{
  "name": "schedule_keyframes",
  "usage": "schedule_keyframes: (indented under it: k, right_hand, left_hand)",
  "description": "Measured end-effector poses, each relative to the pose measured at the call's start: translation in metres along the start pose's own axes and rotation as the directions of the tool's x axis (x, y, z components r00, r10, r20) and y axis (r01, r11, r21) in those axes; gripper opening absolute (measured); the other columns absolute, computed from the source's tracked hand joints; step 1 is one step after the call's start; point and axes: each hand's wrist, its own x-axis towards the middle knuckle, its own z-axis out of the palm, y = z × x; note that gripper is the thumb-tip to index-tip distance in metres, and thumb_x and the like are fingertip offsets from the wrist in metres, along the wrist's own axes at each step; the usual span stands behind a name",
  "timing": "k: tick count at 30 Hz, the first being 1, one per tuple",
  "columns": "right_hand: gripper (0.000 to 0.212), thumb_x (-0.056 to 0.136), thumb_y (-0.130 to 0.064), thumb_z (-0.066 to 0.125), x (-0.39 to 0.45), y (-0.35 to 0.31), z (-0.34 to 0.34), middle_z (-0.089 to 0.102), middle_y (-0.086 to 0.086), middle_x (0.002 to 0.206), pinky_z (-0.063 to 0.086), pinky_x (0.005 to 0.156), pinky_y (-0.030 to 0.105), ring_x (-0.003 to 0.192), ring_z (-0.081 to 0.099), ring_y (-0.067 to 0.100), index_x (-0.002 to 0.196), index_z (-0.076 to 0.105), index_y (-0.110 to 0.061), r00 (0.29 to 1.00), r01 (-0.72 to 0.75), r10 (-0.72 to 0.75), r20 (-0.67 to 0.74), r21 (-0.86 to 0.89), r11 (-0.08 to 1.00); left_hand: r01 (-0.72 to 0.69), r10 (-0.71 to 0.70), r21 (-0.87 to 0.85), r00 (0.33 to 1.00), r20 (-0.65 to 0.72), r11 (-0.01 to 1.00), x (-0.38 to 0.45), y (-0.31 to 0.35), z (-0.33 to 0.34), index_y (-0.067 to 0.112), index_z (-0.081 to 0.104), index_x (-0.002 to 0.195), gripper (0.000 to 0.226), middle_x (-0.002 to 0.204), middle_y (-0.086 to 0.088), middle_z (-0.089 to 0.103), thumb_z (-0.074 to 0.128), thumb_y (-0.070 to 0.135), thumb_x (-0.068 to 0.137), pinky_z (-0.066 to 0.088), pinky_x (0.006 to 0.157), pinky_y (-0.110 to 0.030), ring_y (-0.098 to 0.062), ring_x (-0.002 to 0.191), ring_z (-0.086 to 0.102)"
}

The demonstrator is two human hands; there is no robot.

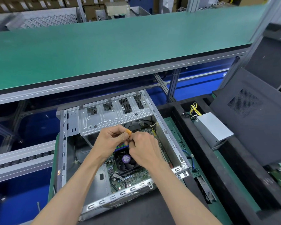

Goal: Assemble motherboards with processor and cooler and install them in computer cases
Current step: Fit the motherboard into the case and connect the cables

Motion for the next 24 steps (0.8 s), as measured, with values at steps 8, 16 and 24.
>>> schedule_keyframes:
  k: [8,16,24]
  right_hand:
    - [0.019,0.099,-0.029,0.049,0.0002,0.0017,0.0002,0.069,0.004,0.091,0.035,0.059,0.036,0.081,0.063,0.033,0.088,0.063,-0.019,0.999,-0.026,0.027,-0.024,0.028,0.999]
    - [0.021,0.101,-0.028,0.05,0.0016,0.0042,0.0034,0.07,0.004,0.103,0.037,0.061,0.036,0.091,0.066,0.034,0.11,0.067,-0.019,0.993,-0.084,0.082,-0.082,-0.023,0.996]
    - [0.019,0.101,-0.028,0.05,0.001,0.0033,0.0053,0.069,0.005,0.099,0.036,0.061,0.037,0.088,0.066,0.035,0.098,0.064,-0.016,0.996,-0.079,0.077,-0.042,-0.053,0.995]
  left_hand:
    - [-0.004,0.003,-0.041,1.0,-0.022,0.999,0.0009,-0.0048,-0.0021,0.016,0.078,0.083,0.028,0.075,-0.014,0.071,0.085,0.041,0.073,0.056,0.072,-0.03,-0.023,0.068,0.067]
    - [-0.02,0.024,-0.091,0.999,0.044,0.996,-0.0021,0.0007,-0.001,0.007,0.076,0.083,0.003,0.086,-0.011,0.07,0.075,0.01,0.082,0.054,0.072,-0.026,-0.021,0.072,0.064]
    - [0.018,-0.017,-0.029,0.999,0.047,0.999,-0.0028,0.0008,0.0002,0.015,0.076,0.08,0.015,0.076,-0.007,0.066,0.077,0.03,0.08,0.048,0.071,-0.03,-0.019,0.067,0.055]
